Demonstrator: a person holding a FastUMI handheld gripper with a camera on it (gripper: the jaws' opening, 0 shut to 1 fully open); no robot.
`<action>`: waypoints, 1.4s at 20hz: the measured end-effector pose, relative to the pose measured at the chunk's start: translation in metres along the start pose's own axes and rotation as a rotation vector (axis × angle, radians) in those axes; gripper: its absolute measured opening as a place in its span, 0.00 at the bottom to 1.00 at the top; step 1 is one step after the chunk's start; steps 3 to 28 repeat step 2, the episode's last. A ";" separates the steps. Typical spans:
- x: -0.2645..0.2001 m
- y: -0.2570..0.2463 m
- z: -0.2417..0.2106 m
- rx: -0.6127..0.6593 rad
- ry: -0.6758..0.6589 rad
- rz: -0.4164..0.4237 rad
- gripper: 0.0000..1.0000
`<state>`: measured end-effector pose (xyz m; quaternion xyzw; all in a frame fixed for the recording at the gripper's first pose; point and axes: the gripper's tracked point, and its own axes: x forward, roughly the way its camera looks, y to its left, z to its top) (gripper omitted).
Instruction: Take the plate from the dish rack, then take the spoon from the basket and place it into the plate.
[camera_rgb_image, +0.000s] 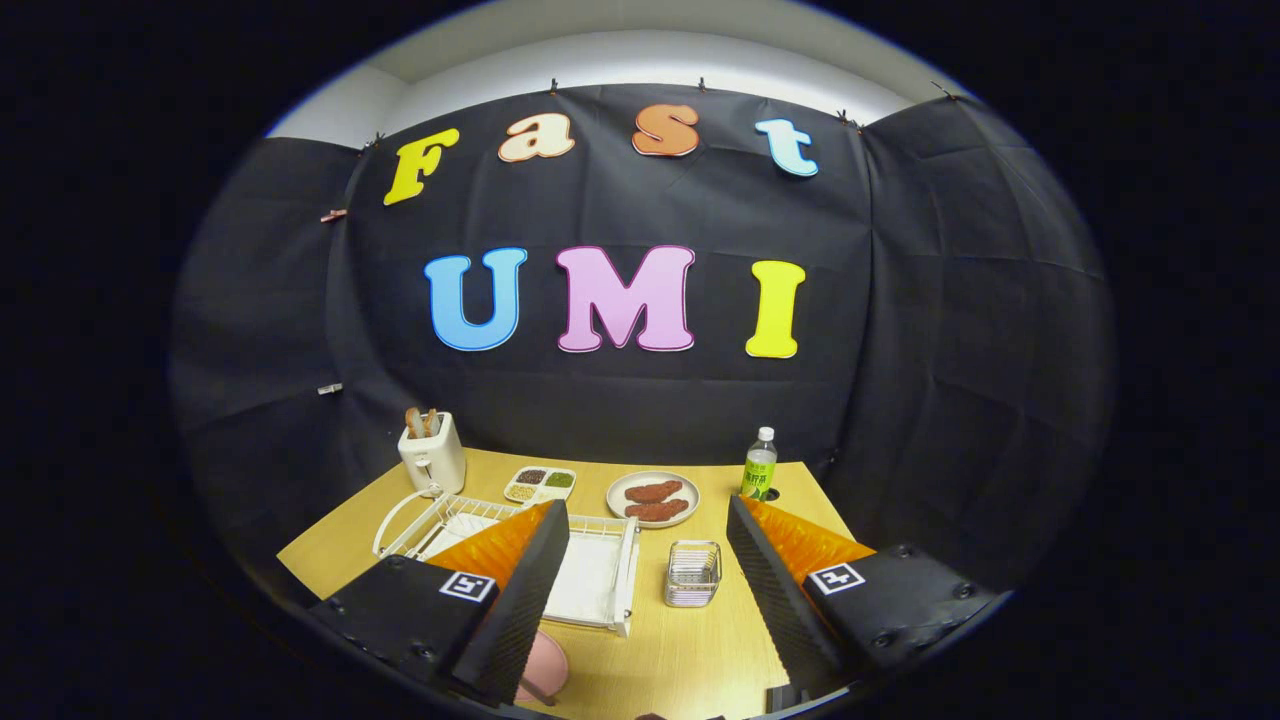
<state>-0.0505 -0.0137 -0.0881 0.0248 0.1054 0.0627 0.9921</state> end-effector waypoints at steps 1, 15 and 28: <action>0.000 0.002 0.000 0.002 -0.001 0.005 0.97; 0.002 0.004 -0.002 0.001 -0.005 0.009 0.97; 0.002 0.004 -0.002 0.001 -0.005 0.009 0.97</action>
